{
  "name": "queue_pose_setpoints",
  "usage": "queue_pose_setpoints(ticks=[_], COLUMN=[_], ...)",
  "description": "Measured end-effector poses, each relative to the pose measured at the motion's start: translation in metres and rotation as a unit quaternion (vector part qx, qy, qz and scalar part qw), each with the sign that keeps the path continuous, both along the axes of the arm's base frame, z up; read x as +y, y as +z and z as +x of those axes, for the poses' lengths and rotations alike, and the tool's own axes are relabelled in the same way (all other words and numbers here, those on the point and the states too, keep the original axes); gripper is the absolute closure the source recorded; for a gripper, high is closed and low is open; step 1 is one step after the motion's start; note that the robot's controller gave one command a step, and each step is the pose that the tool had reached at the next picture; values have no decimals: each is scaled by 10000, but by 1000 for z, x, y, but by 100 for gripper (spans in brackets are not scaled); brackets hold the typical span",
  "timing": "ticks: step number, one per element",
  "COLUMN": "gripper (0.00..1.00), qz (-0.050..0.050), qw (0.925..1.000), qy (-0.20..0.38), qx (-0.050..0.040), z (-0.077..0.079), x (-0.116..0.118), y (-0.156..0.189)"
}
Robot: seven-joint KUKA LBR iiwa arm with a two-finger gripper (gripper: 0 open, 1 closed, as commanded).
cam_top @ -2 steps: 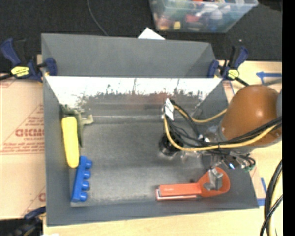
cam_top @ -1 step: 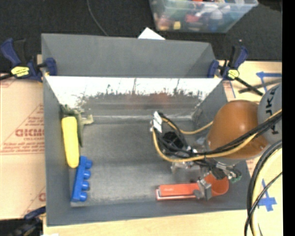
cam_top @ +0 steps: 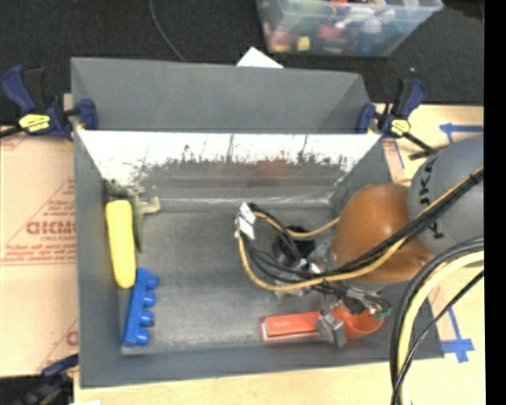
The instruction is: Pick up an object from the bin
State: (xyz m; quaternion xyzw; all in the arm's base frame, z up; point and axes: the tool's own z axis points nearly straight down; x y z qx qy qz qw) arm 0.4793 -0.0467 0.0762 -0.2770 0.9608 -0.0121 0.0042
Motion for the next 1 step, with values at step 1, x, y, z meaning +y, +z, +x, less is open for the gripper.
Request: queue_pose_setpoints(ticks=[1], gripper=[100], qz=[50], qw=[9984], qy=[-560], qx=[-10], z=[0], x=[-1], y=[0])
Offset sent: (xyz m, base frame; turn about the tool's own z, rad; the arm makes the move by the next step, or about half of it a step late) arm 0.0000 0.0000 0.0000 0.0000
